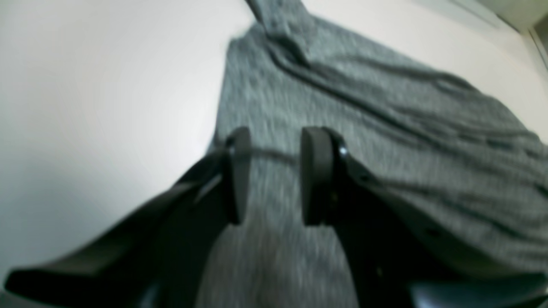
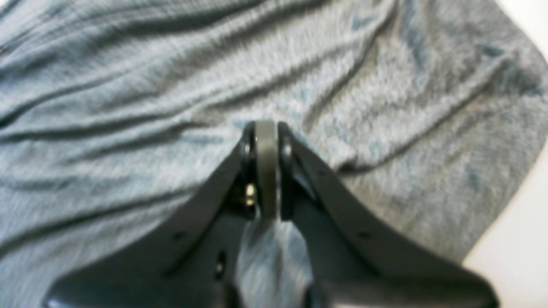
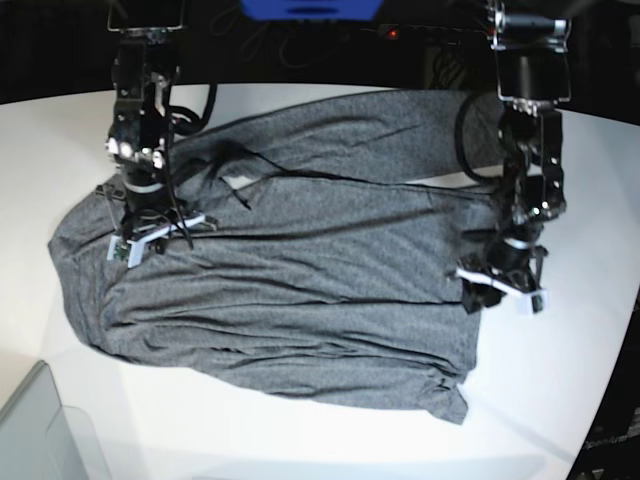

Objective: Layout the t-shirt on the table in an organized manner, then fold the t-shirt properly
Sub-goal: 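Pull the shirt shoulders outward with both grippers to spread it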

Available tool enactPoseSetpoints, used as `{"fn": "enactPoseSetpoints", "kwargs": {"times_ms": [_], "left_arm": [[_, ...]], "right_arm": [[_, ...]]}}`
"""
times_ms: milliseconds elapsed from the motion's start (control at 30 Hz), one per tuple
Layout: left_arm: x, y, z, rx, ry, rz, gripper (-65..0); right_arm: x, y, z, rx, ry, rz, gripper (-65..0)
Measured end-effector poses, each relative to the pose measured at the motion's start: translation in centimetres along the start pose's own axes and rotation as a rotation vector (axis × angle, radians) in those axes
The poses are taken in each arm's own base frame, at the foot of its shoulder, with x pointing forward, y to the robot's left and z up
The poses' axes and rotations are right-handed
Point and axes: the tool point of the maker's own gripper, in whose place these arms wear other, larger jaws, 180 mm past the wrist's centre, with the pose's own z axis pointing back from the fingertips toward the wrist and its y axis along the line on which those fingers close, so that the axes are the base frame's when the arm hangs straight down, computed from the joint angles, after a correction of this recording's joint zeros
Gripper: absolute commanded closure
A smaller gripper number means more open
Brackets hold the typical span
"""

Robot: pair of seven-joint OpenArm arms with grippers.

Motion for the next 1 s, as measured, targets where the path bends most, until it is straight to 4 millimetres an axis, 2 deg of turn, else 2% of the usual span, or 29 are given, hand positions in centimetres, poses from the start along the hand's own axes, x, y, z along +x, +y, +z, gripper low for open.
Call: {"fn": "enactPoseSetpoints", "kwargs": {"times_ms": [67, 167, 233, 333, 467, 600, 733, 900, 1000], "left_arm": [[-2.3, -0.2, 1.5, -0.006, 0.050, -0.007, -19.4], [-3.9, 0.1, 2.3, 0.008, 0.066, 0.002, -19.4], [-5.2, 0.6, 2.3, 0.009, 0.090, 0.012, -19.4], [-7.4, 2.4, 2.4, 0.051, 0.150, 0.010, -19.4], [-7.4, 3.9, 2.1, 0.070, 0.136, 0.014, -19.3], [-7.5, 4.1, 2.2, 0.074, 0.133, 0.017, -19.2], [-8.2, 4.1, 3.0, 0.074, 0.130, 0.024, -19.2], [-8.9, 3.6, 4.6, 0.060, 0.146, 0.010, -19.2], [-9.2, 3.3, 5.3, 0.053, 0.152, 0.002, -19.2]], "right_arm": [[0.0, 0.2, 1.3, 0.007, -0.006, -0.001, 0.0], [0.0, -0.1, 2.6, 0.008, -0.021, 0.003, 0.0], [-0.9, -0.4, 3.1, 0.003, -0.003, 0.008, 0.0], [-3.0, -1.1, 3.7, -0.011, 0.048, 0.014, 0.0], [-5.2, -1.8, 4.2, -0.025, 0.096, 0.021, 0.0], [-7.0, -2.5, 4.9, -0.036, 0.142, 0.031, 0.0], [-7.9, -2.9, 4.9, -0.045, 0.161, 0.034, 0.0], [-8.9, -6.1, 5.1, -0.121, 0.171, 0.025, 0.0], [-9.4, -6.6, 5.8, -0.133, 0.173, 0.030, 0.0]]}}
